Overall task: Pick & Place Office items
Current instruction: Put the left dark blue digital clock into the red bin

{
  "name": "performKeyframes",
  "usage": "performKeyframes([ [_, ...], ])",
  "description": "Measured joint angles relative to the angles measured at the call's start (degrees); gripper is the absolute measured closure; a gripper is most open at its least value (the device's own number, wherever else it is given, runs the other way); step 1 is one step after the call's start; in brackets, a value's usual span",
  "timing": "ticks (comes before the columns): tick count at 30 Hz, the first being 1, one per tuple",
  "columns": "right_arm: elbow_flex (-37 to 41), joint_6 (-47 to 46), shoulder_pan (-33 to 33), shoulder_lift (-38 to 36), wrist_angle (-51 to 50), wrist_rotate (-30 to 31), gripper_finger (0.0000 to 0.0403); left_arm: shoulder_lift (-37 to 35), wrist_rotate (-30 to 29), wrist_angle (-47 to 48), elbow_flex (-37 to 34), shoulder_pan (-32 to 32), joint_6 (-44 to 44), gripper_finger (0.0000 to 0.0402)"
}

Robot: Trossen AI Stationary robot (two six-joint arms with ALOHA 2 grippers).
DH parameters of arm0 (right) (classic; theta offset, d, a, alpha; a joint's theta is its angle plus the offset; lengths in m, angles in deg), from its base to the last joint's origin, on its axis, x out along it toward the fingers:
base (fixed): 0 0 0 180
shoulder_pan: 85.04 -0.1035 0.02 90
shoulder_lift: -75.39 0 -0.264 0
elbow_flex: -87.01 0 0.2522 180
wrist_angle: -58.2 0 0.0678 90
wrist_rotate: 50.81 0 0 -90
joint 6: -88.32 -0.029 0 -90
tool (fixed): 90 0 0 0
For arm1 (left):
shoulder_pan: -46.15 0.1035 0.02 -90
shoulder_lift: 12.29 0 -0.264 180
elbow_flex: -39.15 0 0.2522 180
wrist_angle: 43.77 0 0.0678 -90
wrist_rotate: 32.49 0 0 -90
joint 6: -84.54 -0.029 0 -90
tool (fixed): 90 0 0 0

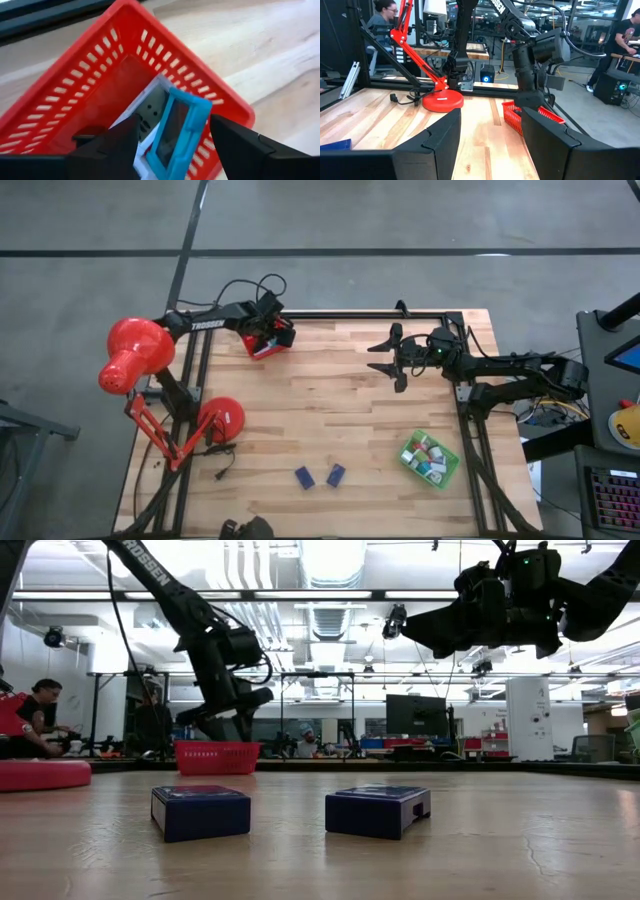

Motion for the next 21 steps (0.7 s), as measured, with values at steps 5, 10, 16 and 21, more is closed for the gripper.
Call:
performKeyframes([
  [5, 0.0, 0.0, 0.02, 0.02, 0.0, -0.01, 0.0199, -0.29, 0.39, 5.98, 5.33, 0.04, -2.89, 0.0154],
  [10, 0.0, 0.0, 0.02, 0.01, -0.01, -0.01, 0.0199, -0.36, 0.92, 6.23, 9.62, -2.72, -6.0, 0.0154],
  [16, 0.0, 0.0, 0.02, 0.01, -0.01, 0.01, 0.0199, -0.41, 5.11, 1.69, 10.06, -10.04, -16.47, 0.0156],
  [21, 0.0, 0.0, 0.02, 0.02, -0.02, -0.01, 0.0199, -0.43, 5.98, 0.86, 7.99, -18.85, -28.86, 0.0156],
])
